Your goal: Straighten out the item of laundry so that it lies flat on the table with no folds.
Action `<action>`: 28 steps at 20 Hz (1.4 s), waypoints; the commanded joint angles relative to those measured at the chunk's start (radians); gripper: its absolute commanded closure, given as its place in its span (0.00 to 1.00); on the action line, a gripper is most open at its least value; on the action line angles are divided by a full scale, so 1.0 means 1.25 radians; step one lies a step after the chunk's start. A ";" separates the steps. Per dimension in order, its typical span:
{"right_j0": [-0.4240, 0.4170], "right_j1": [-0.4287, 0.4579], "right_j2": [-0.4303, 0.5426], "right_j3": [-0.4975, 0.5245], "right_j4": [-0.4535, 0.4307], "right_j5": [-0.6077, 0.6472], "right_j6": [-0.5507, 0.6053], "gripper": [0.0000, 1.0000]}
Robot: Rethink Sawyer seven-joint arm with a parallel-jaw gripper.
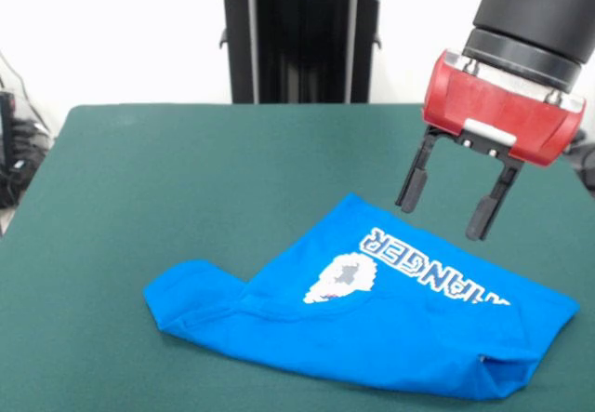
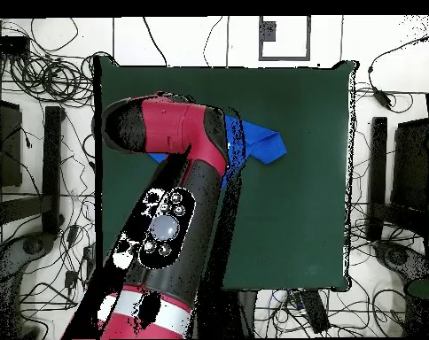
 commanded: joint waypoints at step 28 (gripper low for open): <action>0.010 0.029 0.141 0.229 0.025 -0.240 0.168 0.00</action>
